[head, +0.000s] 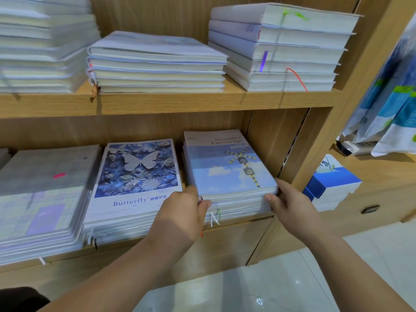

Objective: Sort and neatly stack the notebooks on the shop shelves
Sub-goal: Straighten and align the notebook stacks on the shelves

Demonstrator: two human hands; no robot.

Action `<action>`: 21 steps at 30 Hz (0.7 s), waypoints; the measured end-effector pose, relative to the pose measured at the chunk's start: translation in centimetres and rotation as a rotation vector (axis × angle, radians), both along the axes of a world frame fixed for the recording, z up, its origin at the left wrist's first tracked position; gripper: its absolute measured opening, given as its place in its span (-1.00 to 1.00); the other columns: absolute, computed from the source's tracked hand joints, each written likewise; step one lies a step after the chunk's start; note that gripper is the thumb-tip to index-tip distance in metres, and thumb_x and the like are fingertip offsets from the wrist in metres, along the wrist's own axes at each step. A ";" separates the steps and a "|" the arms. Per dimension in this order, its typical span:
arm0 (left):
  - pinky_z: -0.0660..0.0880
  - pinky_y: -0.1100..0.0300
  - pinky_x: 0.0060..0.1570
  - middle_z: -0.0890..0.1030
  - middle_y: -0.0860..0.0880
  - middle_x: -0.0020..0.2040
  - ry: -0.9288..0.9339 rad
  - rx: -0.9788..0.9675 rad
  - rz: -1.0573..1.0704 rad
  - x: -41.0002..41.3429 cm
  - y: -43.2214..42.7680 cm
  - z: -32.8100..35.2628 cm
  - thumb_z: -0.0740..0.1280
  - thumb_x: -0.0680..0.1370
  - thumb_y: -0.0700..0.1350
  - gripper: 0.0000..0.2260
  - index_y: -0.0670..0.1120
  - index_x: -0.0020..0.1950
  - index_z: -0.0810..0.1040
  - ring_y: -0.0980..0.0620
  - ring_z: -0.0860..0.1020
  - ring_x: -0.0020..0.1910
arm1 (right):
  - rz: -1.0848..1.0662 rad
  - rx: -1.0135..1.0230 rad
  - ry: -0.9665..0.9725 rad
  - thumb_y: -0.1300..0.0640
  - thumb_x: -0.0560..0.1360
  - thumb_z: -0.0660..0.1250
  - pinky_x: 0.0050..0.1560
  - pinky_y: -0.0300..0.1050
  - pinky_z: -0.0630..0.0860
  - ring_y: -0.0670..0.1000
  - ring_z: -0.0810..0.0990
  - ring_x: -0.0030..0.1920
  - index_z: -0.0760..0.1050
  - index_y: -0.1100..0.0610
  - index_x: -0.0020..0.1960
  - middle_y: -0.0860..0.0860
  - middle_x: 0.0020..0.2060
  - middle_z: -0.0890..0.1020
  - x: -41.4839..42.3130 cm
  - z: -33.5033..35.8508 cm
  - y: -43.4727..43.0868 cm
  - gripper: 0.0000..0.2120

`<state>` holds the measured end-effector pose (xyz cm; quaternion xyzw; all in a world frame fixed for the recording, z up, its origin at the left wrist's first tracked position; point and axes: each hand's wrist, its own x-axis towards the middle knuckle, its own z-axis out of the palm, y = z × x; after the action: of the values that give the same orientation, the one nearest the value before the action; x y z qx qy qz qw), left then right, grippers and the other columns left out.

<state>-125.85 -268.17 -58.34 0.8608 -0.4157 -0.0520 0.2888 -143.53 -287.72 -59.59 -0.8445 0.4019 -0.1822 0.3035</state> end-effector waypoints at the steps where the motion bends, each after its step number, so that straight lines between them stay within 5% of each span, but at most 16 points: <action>1: 0.28 0.19 -0.38 0.51 0.00 -0.35 0.020 -0.020 0.009 0.0 -0.1 -0.1 0.28 0.66 0.09 -0.71 -0.06 -0.14 0.39 -0.01 0.54 -0.32 | 0.002 -0.016 0.001 -0.01 0.66 0.27 -0.04 -0.07 0.53 0.06 0.59 0.06 0.44 -0.01 0.42 -0.06 0.02 0.64 0.0 -0.1 0.0 -0.66; 5: 0.23 0.27 -0.48 0.48 0.03 -0.47 0.071 -0.108 0.014 0.1 -0.1 -0.7 0.34 0.64 0.01 -0.68 -0.03 -0.24 0.34 0.13 0.43 -0.51 | -0.011 -0.058 -0.021 -0.02 0.64 0.31 -0.19 -0.14 0.51 -0.04 0.59 -0.06 0.52 -0.03 0.29 -0.15 -0.14 0.60 0.1 -0.5 -0.1 -0.76; 10: 0.30 0.08 -0.37 0.52 -0.02 -0.41 0.037 -0.185 -0.031 0.1 0.4 -1.5 0.34 0.64 0.01 -0.71 -0.06 -0.20 0.36 -0.03 0.49 -0.39 | -0.017 -0.083 -0.075 -0.03 0.61 0.36 -0.23 -0.11 0.54 -0.10 0.63 -0.16 0.59 -0.06 0.20 -0.14 -0.26 0.64 -0.2 -0.4 -0.1 -0.81; 13: 0.32 0.04 -0.30 0.53 -0.04 -0.37 -0.012 -0.196 -0.063 0.0 0.7 -1.7 0.33 0.64 0.02 -0.75 -0.09 -0.13 0.40 -0.09 0.50 -0.32 | -0.015 -0.078 -0.079 -0.04 0.60 0.38 -0.13 0.08 0.63 -0.03 0.66 -0.15 0.61 -0.04 0.13 -0.09 -0.24 0.68 -0.4 -0.5 -0.3 -0.85; 18: 0.26 0.06 -0.30 0.43 0.03 -0.44 -0.025 -0.146 -0.072 0.2 0.8 -1.3 0.28 0.63 0.13 -0.68 -0.05 -0.18 0.35 -0.06 0.44 -0.34 | 0.038 -0.053 0.017 -0.13 0.60 0.33 -0.23 -0.10 0.54 -0.07 0.59 -0.17 0.49 -0.11 0.16 -0.08 -0.22 0.62 -0.6 -0.4 -0.4 -0.82; 21: 0.37 0.01 -0.25 0.54 -0.05 -0.35 -0.070 -0.120 -0.072 -0.2 0.8 -1.3 0.14 0.67 0.15 -0.68 -0.03 -0.15 0.31 -0.12 0.51 -0.28 | 0.042 -0.025 0.020 -0.14 0.65 0.22 -0.11 0.02 0.60 -0.04 0.63 -0.08 0.48 -0.06 0.18 -0.09 -0.12 0.64 -0.6 -0.4 -0.3 -0.78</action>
<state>-126.05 -267.37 -59.66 0.8278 -0.4587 -0.0071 0.3230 -144.10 -287.98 -59.95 -0.8583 0.3850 -0.1724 0.2924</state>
